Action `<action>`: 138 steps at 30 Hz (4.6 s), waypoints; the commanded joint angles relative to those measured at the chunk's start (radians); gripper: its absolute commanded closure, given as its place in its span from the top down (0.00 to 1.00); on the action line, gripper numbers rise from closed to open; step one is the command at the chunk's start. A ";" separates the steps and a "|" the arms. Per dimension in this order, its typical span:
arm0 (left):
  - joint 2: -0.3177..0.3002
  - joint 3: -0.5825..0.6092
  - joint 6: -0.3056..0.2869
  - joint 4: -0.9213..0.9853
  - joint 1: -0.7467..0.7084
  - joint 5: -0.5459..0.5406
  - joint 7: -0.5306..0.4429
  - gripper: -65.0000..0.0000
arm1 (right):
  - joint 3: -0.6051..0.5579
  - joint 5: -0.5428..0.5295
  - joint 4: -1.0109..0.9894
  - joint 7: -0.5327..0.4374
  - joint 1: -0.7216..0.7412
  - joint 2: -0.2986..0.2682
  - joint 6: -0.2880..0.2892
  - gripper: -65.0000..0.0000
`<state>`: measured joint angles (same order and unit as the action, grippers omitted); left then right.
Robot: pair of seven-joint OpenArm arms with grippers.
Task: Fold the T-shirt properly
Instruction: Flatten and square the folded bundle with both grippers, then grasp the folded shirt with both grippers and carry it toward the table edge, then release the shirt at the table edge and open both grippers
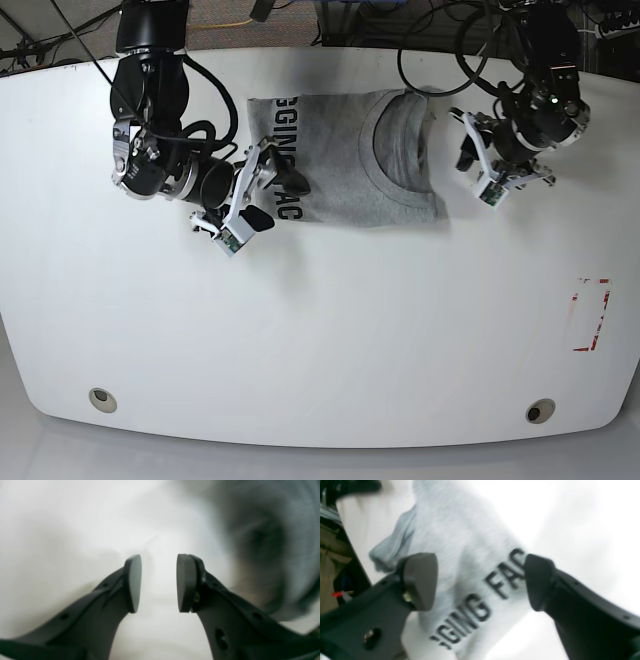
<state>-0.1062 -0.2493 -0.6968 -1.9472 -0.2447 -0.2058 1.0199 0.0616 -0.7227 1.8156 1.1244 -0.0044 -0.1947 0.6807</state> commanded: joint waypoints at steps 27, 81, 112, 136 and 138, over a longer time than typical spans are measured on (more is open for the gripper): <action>-0.059 0.107 -0.001 0.202 0.094 -0.007 -0.111 0.31 | -0.165 0.236 -0.251 -0.287 0.056 -0.076 0.017 0.26; -0.051 -0.028 -0.001 0.015 0.106 -0.004 -0.109 0.32 | -0.555 0.581 -0.129 -0.337 -0.042 0.257 0.017 0.26; -0.191 -0.081 0.325 0.586 0.127 -0.004 -0.321 0.63 | -0.001 0.581 0.151 -0.235 -0.144 0.146 0.017 0.26; -0.580 -0.218 0.036 0.694 0.201 -0.005 -0.551 0.62 | 0.062 0.587 0.177 -0.240 -0.150 0.145 0.017 0.26; -0.553 -0.218 0.038 0.628 0.184 -0.004 -0.551 0.62 | 0.063 0.588 0.175 -0.241 -0.142 0.140 0.017 0.26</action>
<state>-0.6495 -0.4561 -0.6659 -1.2488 -0.0635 -0.1986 0.4927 0.1211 -0.1280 1.9697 0.9112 -0.1684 -0.0471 0.6994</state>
